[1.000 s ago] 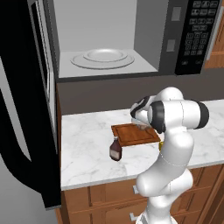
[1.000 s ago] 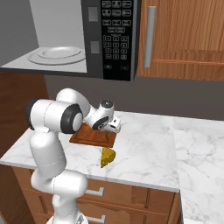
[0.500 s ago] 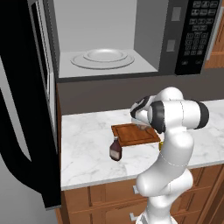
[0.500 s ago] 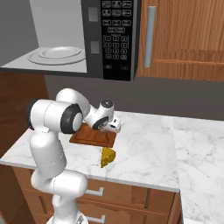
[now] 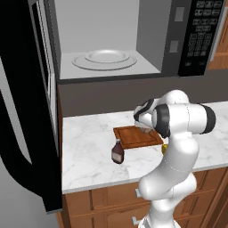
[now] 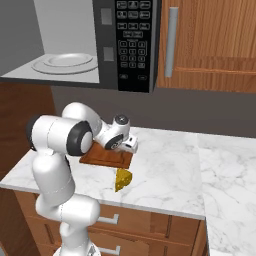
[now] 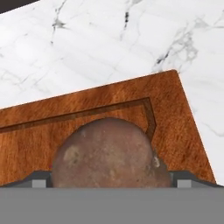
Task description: Retrieve the reheated potato from the microwave, then place the potato, cheese, and condiment on the cutting board.
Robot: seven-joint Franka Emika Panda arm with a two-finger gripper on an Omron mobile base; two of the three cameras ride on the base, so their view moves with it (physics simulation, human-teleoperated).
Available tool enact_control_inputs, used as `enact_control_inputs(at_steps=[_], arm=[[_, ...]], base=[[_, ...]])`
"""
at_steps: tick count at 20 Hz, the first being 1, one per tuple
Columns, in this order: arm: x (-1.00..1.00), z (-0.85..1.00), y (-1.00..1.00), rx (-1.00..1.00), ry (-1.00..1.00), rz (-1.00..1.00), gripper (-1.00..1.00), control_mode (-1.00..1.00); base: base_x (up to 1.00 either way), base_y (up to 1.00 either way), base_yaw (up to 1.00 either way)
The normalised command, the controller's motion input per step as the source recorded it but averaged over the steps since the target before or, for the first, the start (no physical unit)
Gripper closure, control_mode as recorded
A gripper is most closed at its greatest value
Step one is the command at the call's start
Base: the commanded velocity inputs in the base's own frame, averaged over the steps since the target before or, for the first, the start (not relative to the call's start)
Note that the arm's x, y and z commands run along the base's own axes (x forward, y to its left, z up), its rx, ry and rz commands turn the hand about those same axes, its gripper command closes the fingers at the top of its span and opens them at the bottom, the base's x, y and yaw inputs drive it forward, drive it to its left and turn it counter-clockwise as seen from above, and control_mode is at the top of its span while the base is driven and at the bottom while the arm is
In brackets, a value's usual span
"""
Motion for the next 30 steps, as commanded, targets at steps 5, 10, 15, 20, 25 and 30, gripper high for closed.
enact_control_inputs(at_steps=[5,10,15,20,25,30], arm=[[-0.26,-0.06,0.00,0.00,-0.01,-0.01,-1.00,-1.00],[-0.18,-0.01,0.00,0.00,-0.04,-0.01,-1.00,-1.00],[-0.21,0.00,0.00,0.00,-0.05,-0.01,-1.00,-1.00],[-0.30,0.00,0.00,0.00,-0.07,-0.02,-1.00,-1.00],[-0.28,0.04,0.00,0.00,-0.09,-0.04,-1.00,-1.00],[-0.18,0.13,0.00,-0.01,-0.08,-0.06,-1.00,-1.00]], base=[[0.00,0.00,0.00],[0.00,0.00,0.00],[0.00,0.00,0.00],[0.00,0.00,0.00],[0.00,0.00,0.00],[0.00,0.00,0.00]])
